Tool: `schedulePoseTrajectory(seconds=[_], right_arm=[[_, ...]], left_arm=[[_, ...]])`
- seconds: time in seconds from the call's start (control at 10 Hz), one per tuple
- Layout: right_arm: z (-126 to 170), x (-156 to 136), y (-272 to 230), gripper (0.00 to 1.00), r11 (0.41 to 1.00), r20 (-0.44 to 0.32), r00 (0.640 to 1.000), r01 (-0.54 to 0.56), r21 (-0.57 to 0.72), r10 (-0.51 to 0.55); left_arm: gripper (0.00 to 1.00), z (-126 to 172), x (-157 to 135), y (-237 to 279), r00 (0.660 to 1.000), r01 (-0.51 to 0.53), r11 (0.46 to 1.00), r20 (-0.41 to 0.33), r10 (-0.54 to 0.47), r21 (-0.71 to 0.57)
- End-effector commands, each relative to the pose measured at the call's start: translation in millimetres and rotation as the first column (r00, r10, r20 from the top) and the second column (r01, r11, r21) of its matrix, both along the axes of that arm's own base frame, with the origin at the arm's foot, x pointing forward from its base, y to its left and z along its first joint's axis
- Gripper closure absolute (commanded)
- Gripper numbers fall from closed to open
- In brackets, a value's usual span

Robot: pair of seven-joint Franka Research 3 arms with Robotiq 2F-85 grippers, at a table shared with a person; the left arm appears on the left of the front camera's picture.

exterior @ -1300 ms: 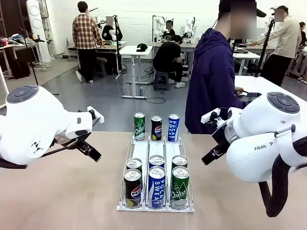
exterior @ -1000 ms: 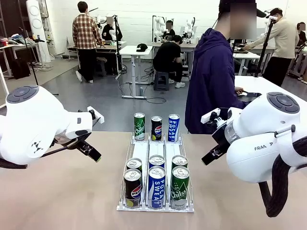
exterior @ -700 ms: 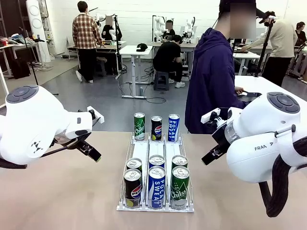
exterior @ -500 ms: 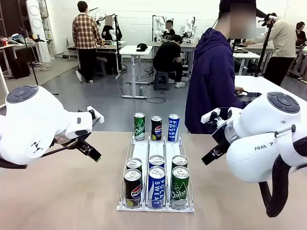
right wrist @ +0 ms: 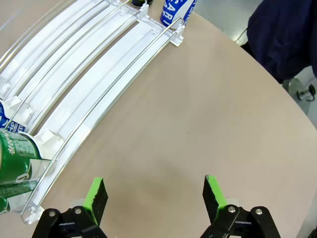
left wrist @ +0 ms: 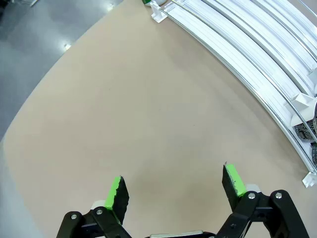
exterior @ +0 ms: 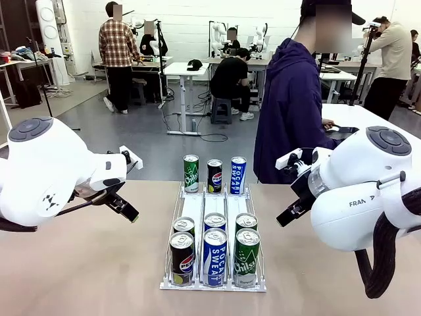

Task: Retrieve and hand over the desired beverage to the person.
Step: Pick up a can of the same type that the person held from the Automatic Can Dispenser.

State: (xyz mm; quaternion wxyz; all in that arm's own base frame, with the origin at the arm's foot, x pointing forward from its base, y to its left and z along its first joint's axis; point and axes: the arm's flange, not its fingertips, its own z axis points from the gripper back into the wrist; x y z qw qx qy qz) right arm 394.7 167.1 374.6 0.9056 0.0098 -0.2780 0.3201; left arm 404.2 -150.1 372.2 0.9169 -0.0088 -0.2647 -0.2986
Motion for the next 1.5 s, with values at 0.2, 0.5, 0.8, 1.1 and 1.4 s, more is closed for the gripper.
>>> schedulePoseTrajectory(seconds=[0.2,0.5,0.8,1.1,1.4], right_arm=[[0.0,0.0,-0.1,0.00,1.000,0.000,1.000,0.000,0.000,0.000],[31.9,-13.8,6.3,0.00,1.000,0.094,0.995,-0.010,-0.029,0.013],[140.0,-46.4,13.4,0.00,0.989,0.229,0.973,0.035,-0.142,-0.002],[219.8,-76.1,25.9,0.00,0.977,0.325,0.946,0.087,-0.193,-0.021],[216.3,-77.0,15.5,0.00,0.984,0.317,0.948,0.056,-0.169,0.001]], left_arm=[[0.00,0.0,0.1,0.2,1.000,0.000,1.000,0.000,0.000,0.000],[0.00,29.5,-19.0,1.0,0.996,0.021,1.000,0.085,-0.022,0.008],[0.00,139.8,-69.3,7.0,0.984,0.092,0.994,0.146,-0.098,0.052],[0.00,187.3,-99.8,41.9,0.974,0.113,0.994,0.196,-0.110,-0.005],[0.00,192.9,-93.8,27.5,0.976,0.088,0.996,0.198,-0.089,0.013]])
